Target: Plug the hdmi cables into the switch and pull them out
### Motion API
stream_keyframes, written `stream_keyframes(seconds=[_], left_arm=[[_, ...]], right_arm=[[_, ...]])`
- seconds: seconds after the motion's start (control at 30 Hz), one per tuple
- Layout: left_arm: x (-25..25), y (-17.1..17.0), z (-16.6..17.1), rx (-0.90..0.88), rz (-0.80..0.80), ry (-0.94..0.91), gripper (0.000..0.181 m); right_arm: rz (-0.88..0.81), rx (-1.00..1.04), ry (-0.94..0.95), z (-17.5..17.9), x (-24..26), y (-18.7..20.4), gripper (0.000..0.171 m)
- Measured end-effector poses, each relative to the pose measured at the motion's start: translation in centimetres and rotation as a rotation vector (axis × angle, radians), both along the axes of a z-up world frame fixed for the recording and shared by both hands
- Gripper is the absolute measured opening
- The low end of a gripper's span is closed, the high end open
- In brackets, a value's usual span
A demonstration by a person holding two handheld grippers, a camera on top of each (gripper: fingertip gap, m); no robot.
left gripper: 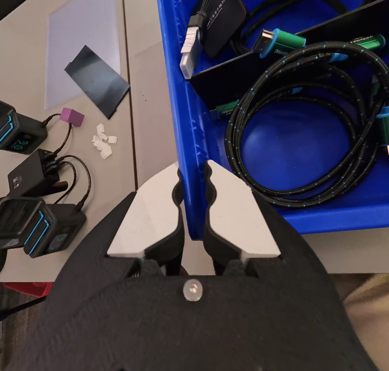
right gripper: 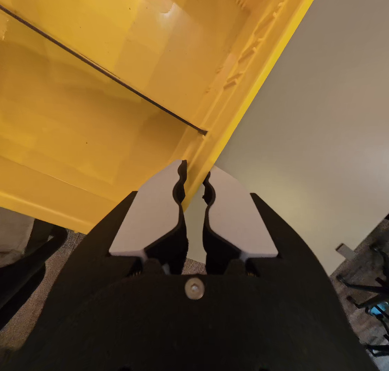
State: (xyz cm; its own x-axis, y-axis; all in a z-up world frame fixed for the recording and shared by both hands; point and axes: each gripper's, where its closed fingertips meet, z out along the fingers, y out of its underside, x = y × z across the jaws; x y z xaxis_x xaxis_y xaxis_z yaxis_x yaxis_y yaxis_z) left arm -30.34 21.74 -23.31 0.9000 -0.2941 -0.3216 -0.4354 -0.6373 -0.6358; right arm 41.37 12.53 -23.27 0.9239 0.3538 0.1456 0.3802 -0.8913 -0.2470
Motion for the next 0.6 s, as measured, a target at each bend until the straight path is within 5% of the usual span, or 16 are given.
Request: stream_keyframes(seconds=[0.6], left_arm=[[-4.1,-0.6,0.0,0.048,0.033,0.061,0.02]], right_arm=[[-0.248,0.01,0.029,0.0,7.2,-0.8,0.015]])
